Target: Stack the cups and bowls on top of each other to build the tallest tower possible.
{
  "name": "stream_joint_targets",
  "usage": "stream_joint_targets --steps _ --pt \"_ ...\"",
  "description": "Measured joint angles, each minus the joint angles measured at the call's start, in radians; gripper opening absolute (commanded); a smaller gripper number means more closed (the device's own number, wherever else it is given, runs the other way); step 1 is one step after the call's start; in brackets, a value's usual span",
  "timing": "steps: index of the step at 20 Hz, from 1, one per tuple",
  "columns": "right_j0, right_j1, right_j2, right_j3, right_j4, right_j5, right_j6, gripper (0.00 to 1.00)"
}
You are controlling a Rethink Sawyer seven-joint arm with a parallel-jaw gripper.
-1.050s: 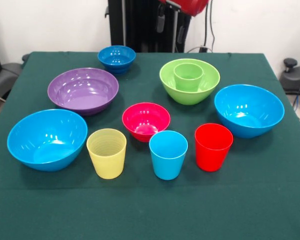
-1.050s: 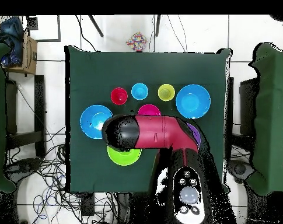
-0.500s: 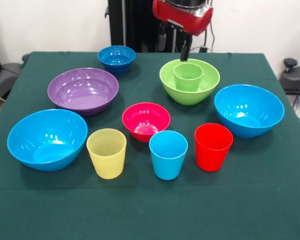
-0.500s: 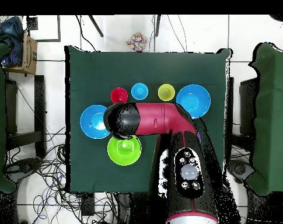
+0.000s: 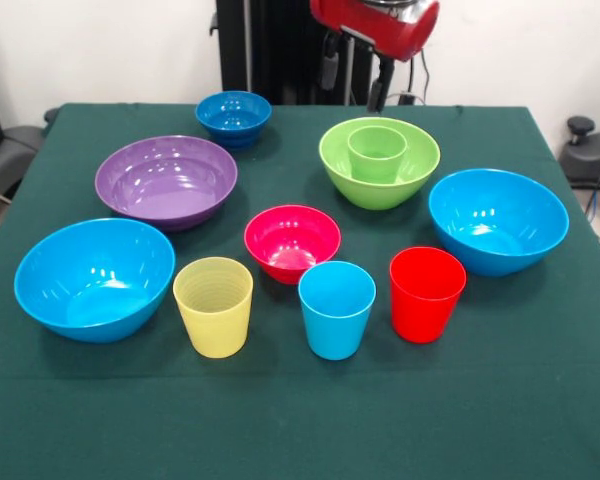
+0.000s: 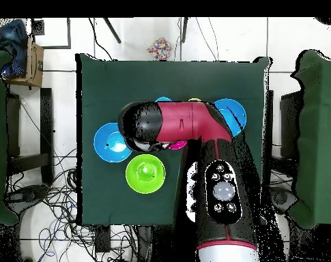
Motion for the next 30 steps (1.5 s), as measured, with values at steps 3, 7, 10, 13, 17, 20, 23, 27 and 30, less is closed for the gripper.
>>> stream_joint_targets --steps 3,7,10,13,17,20,23,27,30 --pt "-0.009 0.013 0.014 -0.038 0.0 0.039 0.0 1.0" --pt "-0.02 0.028 0.024 -0.066 0.0 0.054 0.0 1.0" --pt "-0.035 0.03 0.033 -0.076 0.0 0.067 0.0 1.0" --pt "-0.053 0.03 0.045 -0.082 0.0 0.087 0.0 1.0" --pt "-0.083 0.031 0.064 -0.095 0.0 0.119 0.0 1.0" --pt "-0.103 0.031 0.073 -0.11 -0.001 0.142 0.0 1.0" --pt "-0.121 0.03 0.08 -0.12 -0.003 0.16 0.0 1.0" --pt "-0.15 0.022 0.089 -0.125 -0.004 0.168 -0.004 1.0" --pt "-0.168 0.014 0.096 -0.125 -0.005 0.168 -0.013 1.0"
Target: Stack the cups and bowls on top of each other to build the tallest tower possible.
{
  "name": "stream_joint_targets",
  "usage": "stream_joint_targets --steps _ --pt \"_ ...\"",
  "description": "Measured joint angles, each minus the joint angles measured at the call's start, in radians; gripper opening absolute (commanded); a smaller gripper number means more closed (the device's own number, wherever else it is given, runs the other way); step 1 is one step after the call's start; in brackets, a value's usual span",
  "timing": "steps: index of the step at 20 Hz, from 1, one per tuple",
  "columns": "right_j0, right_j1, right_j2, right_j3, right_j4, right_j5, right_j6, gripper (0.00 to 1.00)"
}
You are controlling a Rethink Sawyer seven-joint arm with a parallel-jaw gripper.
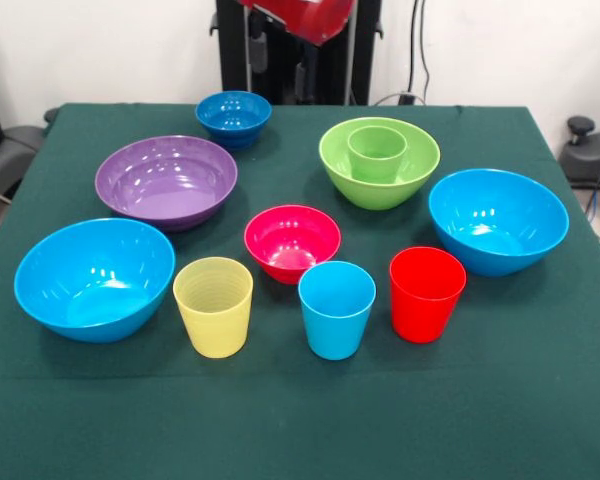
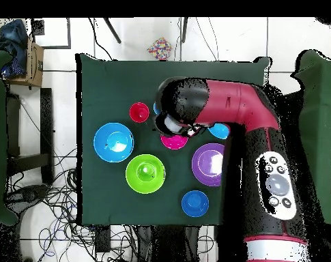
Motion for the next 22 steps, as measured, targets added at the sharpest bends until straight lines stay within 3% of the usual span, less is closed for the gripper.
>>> stream_joint_targets --steps 9,22 --pt "-0.05 -0.052 0.013 0.0 -0.01 0.0 -0.065 1.0" --pt "-0.061 -0.066 0.021 -0.006 -0.021 0.027 -0.116 1.0"
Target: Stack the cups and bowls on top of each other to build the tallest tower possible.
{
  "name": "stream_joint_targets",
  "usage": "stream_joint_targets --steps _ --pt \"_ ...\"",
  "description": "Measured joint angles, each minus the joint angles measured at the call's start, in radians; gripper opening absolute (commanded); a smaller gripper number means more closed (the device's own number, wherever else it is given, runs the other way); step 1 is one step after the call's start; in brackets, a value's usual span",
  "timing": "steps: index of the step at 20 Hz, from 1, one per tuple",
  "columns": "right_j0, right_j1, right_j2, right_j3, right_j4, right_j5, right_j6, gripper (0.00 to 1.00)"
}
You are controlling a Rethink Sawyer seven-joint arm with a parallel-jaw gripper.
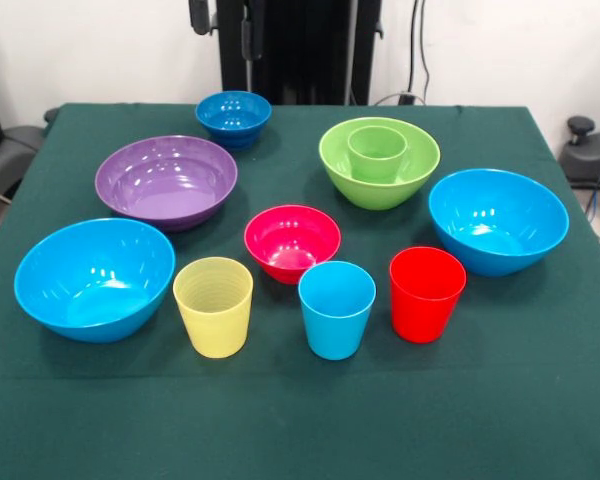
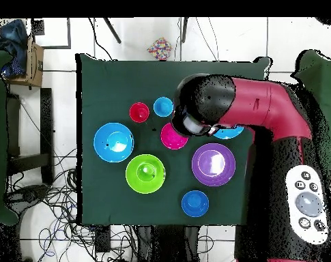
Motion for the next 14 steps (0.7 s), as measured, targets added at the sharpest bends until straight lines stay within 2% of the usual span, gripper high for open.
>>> stream_joint_targets --steps 14 --pt "-0.001 0.052 0.012 -0.055 -0.05 0.01 0.0 1.0"
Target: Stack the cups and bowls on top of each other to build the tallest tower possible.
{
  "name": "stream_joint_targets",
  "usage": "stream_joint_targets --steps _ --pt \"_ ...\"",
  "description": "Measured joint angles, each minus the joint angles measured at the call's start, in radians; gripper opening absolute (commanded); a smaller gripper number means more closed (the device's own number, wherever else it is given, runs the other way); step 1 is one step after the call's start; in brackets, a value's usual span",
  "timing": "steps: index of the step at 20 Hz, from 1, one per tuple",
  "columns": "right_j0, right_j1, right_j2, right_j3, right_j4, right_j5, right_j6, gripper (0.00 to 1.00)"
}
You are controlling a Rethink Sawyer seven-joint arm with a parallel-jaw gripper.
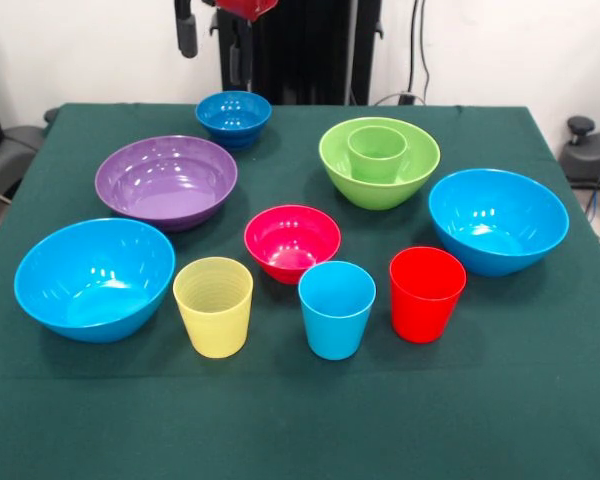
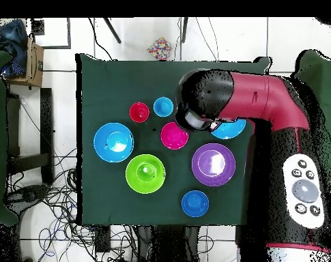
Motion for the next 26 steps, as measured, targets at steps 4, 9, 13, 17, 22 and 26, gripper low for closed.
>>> stream_joint_targets --steps 4,9,13,17,22,26 --pt "0.0 0.011 0.0 0.0 -0.022 -0.021 0.0 1.0" --pt "0.0 0.029 0.0 0.01 -0.06 -0.12 0.0 1.0" --pt "0.0 0.04 -0.002 0.04 -0.08 -0.211 0.0 1.0" --pt "0.004 0.052 -0.009 0.071 -0.096 -0.26 0.0 1.0" --pt "0.005 0.082 -0.018 0.134 -0.103 -0.313 0.0 1.0" --pt "0.009 0.095 -0.025 0.16 -0.103 -0.333 0.0 1.0"
